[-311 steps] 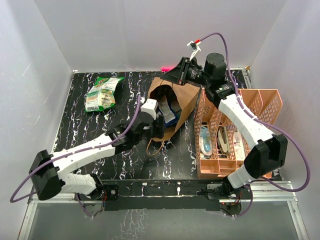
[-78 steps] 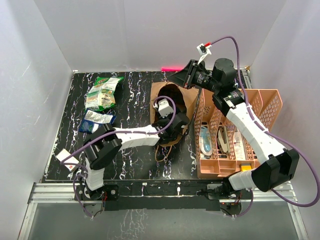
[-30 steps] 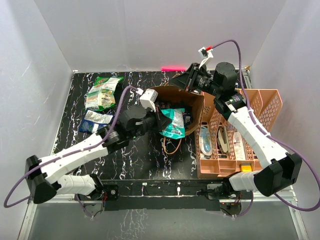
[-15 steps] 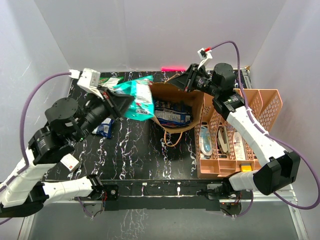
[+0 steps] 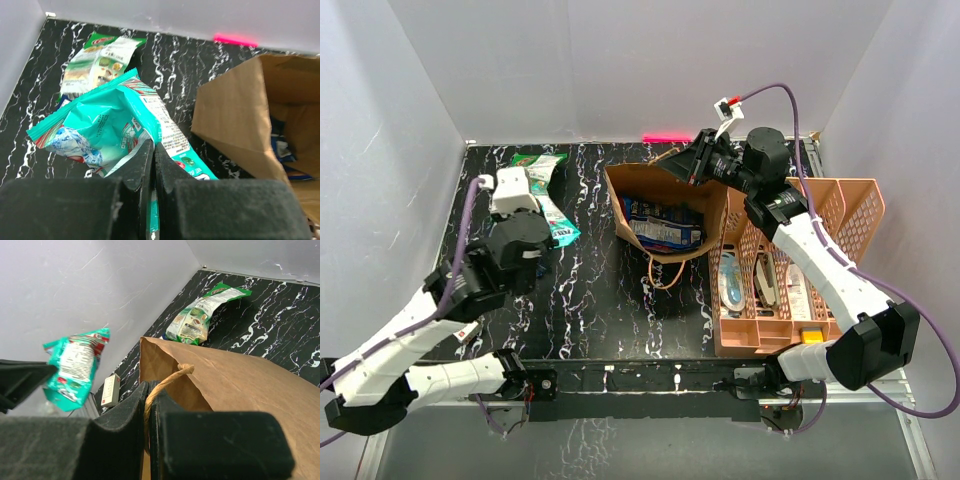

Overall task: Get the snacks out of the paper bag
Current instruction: Place the snack at the center of the board.

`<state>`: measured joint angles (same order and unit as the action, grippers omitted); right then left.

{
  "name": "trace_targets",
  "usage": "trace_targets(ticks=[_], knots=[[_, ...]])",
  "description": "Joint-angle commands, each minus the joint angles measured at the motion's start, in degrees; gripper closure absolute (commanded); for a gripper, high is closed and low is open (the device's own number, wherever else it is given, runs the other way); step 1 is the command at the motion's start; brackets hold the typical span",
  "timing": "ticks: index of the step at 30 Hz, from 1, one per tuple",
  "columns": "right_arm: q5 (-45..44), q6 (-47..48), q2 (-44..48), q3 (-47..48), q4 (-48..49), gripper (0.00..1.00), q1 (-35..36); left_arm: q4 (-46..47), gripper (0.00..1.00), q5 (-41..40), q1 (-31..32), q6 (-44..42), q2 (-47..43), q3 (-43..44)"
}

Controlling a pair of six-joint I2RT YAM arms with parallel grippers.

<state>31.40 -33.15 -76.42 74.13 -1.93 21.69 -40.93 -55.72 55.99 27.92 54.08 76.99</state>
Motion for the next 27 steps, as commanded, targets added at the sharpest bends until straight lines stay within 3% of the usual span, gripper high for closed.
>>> trace_targets(ticks=[1, 5, 11, 18, 27], knots=[[-0.2, 0.5, 1.6, 0.8, 2.5, 0.92, 0.0, 7.8, 1.00, -4.6, -0.9, 0.5, -0.9, -5.0], [-0.2, 0.2, 2.3, 0.7, 2.4, 0.92, 0.1, 8.3, 1.00, -1.7, -7.0, -0.5, 3.9, -5.8], [-1.1, 0.2, 3.1, 0.3, 2.2, 0.92, 0.0, 15.1, 1.00, 15.6, -25.1, -2.1, 10.5, -8.2], [0.0, -0.9, 1.9, 2.7, 1.8, 0.92, 0.0, 21.7, 1.00, 22.5, -39.4, 3.1, 24.6, -7.0], [-1.6, 0.0, 1.6, 4.4, 0.1, 0.92, 0.1, 27.2, 1.00, 27.0, -48.3, -2.3, 37.4, -7.8]])
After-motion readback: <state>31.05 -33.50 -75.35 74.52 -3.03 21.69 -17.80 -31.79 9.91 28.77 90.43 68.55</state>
